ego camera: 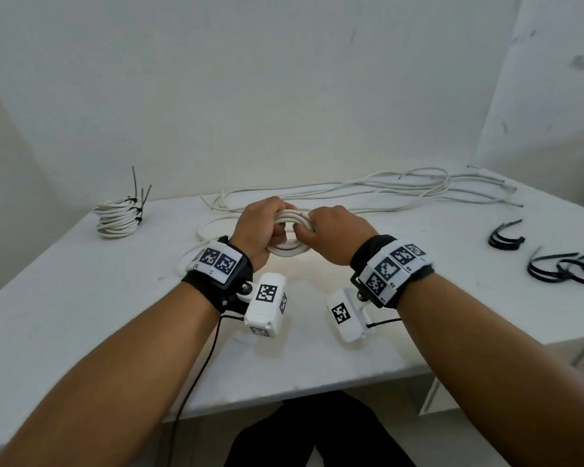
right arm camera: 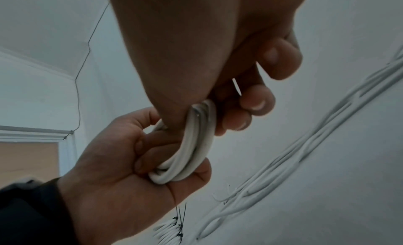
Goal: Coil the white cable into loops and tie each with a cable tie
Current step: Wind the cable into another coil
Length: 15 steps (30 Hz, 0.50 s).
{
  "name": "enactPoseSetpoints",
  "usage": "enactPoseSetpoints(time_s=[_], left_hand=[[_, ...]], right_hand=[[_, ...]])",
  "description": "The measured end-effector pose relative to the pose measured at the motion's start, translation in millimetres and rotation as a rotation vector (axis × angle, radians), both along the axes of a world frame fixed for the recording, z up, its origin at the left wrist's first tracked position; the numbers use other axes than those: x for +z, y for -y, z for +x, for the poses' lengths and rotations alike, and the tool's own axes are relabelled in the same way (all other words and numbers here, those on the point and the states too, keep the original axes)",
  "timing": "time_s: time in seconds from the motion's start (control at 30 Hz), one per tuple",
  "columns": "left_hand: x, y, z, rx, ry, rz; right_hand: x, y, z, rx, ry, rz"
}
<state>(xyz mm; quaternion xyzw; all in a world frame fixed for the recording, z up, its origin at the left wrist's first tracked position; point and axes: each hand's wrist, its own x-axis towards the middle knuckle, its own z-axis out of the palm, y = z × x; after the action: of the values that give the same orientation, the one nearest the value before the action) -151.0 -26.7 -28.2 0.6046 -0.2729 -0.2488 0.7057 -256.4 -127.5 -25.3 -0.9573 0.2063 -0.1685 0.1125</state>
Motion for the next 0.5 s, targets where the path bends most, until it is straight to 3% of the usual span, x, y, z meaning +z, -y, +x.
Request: enactPoseSetpoints(time_s=[0.27,0.43,0.5], left_hand=[[19,41,-22,-0.370,-0.034,0.364],[16,86,-55,-0.378,-0.082,0.350],[6,108,-71,-0.292,0.011,0.324]], right_hand=[[-3,48,-43,-0.082,-0.172,-0.096],[3,82,-69,-0.157,-0.252,-0.097],[4,96,-77,-0.190,-0.265,-0.058]])
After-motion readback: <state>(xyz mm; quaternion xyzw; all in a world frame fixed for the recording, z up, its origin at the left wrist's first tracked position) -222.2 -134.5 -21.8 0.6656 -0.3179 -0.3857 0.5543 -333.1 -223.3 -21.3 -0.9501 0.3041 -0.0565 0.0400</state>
